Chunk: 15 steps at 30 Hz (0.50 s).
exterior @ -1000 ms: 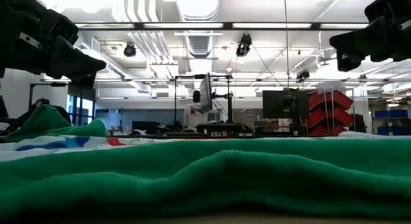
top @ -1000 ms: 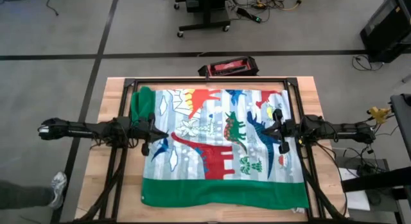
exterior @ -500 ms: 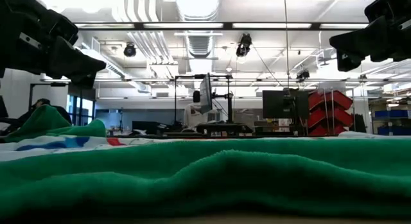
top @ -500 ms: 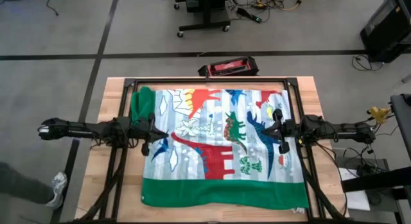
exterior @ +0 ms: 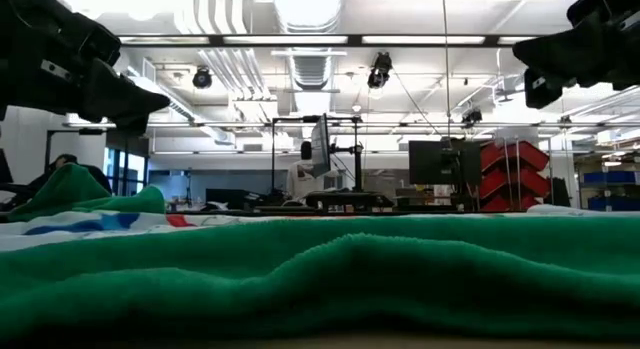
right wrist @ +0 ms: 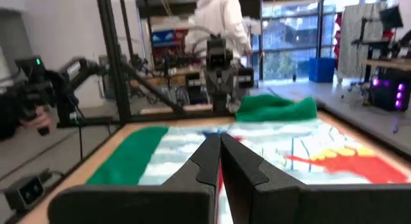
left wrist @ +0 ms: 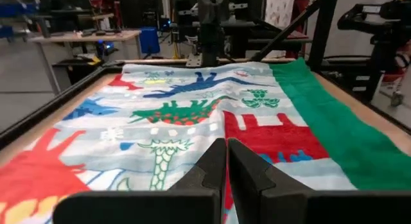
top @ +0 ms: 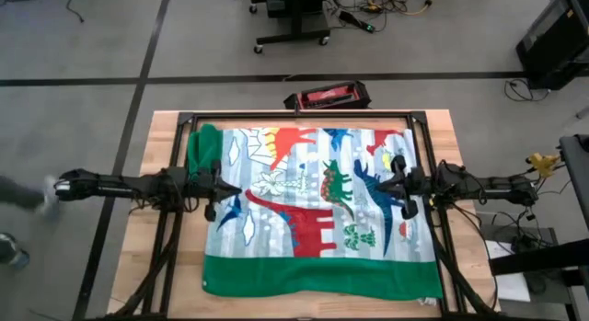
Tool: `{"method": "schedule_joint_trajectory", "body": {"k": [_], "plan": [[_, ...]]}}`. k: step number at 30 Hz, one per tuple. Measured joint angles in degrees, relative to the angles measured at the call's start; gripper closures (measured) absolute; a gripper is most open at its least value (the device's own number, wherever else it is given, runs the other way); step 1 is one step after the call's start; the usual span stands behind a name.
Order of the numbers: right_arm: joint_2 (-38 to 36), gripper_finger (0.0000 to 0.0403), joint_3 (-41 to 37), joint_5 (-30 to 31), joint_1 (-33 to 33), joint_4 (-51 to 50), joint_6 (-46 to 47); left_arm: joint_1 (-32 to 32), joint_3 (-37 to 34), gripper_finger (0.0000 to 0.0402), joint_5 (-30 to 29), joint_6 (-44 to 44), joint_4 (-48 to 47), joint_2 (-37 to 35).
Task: Roll towel
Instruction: Fold the green multi-color dinosaur print towel
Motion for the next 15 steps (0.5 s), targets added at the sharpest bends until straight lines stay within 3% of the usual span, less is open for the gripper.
{"method": "schedule_joint_trajectory", "body": {"k": [4,6,9,13,15], "plan": [[1.49,0.0403,0.0,3.85,0.0,2.87,5.97,0.0,0.01,0.0402,-0.7,-3.75,7.09,0.22],[4.1,0.0403,0.0,4.54,0.0,4.8,6.95,0.27,0.39,0.0402,-3.89,-5.56,8.09,0.58],[9.85,0.0403,0.02,6.91,0.0,10.29,7.42,1.1,6.37,0.0402,-12.43,-7.5,-4.72,1.4],[17.77,0.0403,0.02,13.48,0.0,14.55,7.9,1.44,19.49,0.0402,-28.86,-17.08,-31.2,5.28],[20.92,0.0403,0.02,16.28,0.0,16.12,7.89,1.45,25.75,0.0402,-32.24,-22.4,-42.45,8.15]]}}
